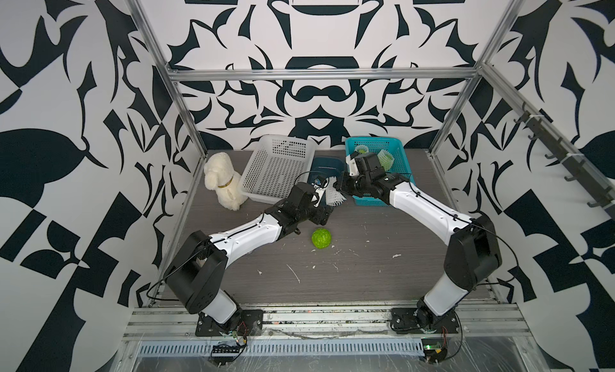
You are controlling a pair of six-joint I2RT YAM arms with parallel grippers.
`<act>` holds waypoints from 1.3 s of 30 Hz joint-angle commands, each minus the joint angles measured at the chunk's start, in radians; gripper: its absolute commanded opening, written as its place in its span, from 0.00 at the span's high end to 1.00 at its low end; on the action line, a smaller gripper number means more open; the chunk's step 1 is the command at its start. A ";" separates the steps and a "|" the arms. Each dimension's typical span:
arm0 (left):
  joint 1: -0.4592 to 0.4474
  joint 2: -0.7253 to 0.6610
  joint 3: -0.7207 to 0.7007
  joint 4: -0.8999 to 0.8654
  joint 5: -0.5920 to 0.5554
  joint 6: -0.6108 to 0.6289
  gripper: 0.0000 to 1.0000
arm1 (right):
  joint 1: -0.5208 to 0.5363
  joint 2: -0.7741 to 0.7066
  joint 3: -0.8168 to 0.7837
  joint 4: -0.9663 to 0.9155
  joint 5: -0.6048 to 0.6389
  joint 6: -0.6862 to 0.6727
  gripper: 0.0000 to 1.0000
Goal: Sleeve custard apples in foam nets
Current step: Pick up the foam net from the storage box, then open the foam net.
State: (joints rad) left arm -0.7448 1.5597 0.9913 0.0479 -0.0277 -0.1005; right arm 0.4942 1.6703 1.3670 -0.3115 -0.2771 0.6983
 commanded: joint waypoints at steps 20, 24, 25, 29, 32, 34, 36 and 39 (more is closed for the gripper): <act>0.015 0.011 0.064 0.004 0.017 -0.033 1.00 | -0.002 -0.011 0.022 -0.017 -0.011 -0.079 0.60; 0.064 0.010 0.079 -0.048 0.053 -0.115 1.00 | -0.004 -0.060 0.032 -0.112 0.051 -0.212 0.36; 0.074 0.010 0.082 -0.064 0.065 -0.131 1.00 | -0.003 -0.079 0.030 -0.136 0.073 -0.243 0.30; 0.105 0.015 0.106 -0.128 0.115 -0.182 1.00 | -0.002 -0.157 -0.011 -0.184 0.099 -0.353 0.27; 0.120 0.021 0.132 -0.174 0.151 -0.205 1.00 | 0.002 -0.195 -0.045 -0.208 0.080 -0.408 0.31; 0.123 0.025 0.151 -0.203 0.168 -0.214 1.00 | 0.010 -0.213 -0.075 -0.199 0.051 -0.420 0.33; 0.123 0.029 0.166 -0.226 0.190 -0.219 1.00 | 0.027 -0.223 -0.104 -0.171 0.036 -0.425 0.33; 0.124 0.030 0.170 -0.246 0.231 -0.228 1.00 | 0.058 -0.213 -0.124 -0.130 0.025 -0.437 0.33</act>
State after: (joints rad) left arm -0.6235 1.5688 1.1404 -0.1326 0.1387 -0.3058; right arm 0.5259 1.4490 1.2617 -0.4770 -0.2279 0.3073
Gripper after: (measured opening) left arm 0.049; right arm 0.667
